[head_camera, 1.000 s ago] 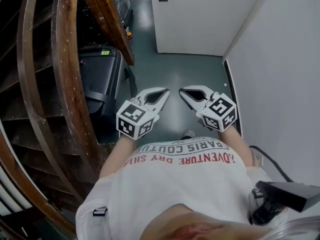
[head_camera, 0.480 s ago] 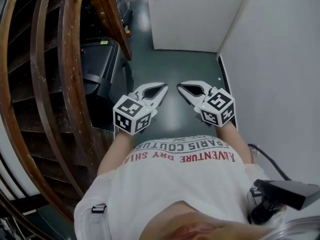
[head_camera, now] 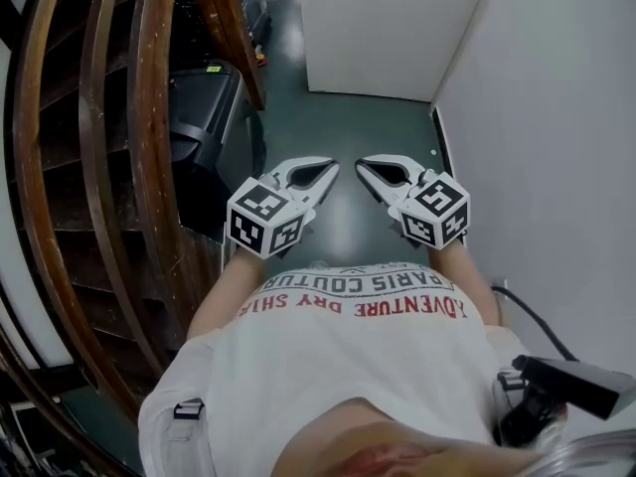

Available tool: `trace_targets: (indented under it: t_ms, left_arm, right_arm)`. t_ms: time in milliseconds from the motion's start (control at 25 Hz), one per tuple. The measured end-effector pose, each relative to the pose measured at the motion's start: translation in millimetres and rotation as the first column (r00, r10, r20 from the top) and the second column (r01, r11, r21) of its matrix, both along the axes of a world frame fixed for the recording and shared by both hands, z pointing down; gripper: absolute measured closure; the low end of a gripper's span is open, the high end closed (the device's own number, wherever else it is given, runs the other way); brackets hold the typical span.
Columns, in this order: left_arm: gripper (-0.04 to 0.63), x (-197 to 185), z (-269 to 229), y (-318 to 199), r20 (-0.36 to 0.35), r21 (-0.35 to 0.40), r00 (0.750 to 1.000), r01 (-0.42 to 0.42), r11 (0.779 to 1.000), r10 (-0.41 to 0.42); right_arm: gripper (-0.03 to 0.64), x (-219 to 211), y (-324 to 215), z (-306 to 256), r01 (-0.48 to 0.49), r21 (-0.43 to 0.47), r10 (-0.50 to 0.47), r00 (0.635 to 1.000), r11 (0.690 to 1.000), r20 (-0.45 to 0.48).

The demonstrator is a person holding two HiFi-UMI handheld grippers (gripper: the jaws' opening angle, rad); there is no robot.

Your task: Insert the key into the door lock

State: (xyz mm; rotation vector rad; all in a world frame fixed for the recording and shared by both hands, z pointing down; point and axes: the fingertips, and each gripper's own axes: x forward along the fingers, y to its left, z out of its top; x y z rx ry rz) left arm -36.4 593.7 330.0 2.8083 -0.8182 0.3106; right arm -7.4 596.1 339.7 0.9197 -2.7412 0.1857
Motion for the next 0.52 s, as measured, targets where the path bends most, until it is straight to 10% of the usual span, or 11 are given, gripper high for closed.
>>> trace_targets:
  t_ms: [520]
  left_arm:
    - [0.594,14.8,-9.7,21.6,0.025,0.011,1.000,-0.007,1.000,0.007]
  right_arm:
    - [0.615,15.3,18.7,-10.9,-0.010,0.016,0.010,1.000,1.000,0.002]
